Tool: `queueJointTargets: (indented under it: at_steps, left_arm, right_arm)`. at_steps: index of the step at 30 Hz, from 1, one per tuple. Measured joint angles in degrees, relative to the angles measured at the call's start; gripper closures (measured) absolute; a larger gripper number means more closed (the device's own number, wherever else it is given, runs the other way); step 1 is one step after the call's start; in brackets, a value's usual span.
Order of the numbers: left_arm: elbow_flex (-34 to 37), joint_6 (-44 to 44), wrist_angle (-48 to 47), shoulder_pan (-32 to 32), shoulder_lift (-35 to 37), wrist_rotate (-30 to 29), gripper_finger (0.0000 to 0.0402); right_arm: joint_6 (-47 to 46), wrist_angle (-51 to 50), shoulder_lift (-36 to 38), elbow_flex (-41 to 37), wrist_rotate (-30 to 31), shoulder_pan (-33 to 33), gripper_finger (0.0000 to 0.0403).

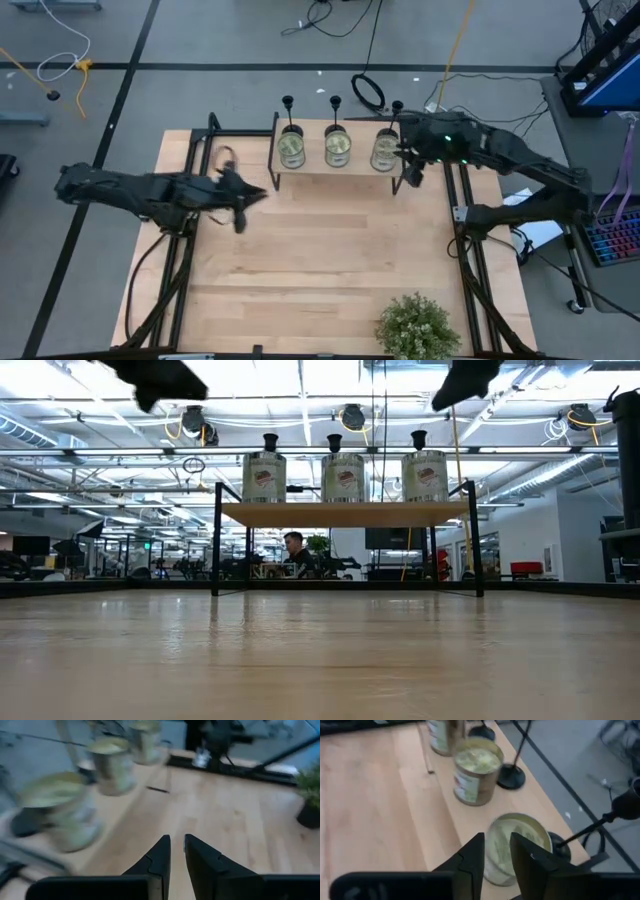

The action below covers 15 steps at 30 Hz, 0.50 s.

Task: Pick & Place candle stick holders
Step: Return to Home Position

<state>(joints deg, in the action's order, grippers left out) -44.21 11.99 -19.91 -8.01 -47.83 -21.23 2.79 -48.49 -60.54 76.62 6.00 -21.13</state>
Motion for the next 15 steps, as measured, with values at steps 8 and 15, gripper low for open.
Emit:
queueJointTargets:
  at_steps: [8,15]
  left_arm:
    - [1.29,-1.97,-14.05,0.04,18.3,-5.9,0.0355]
    - [15.28,-10.23,-6.42,0.04,31.18,0.23,0.0392]
  right_arm:
    - [-1.23,5.4,13.24,-11.07,-0.09,4.59,0.0371]
    - [-2.49,18.04,27.12,-28.87,-0.22,6.94,0.04]
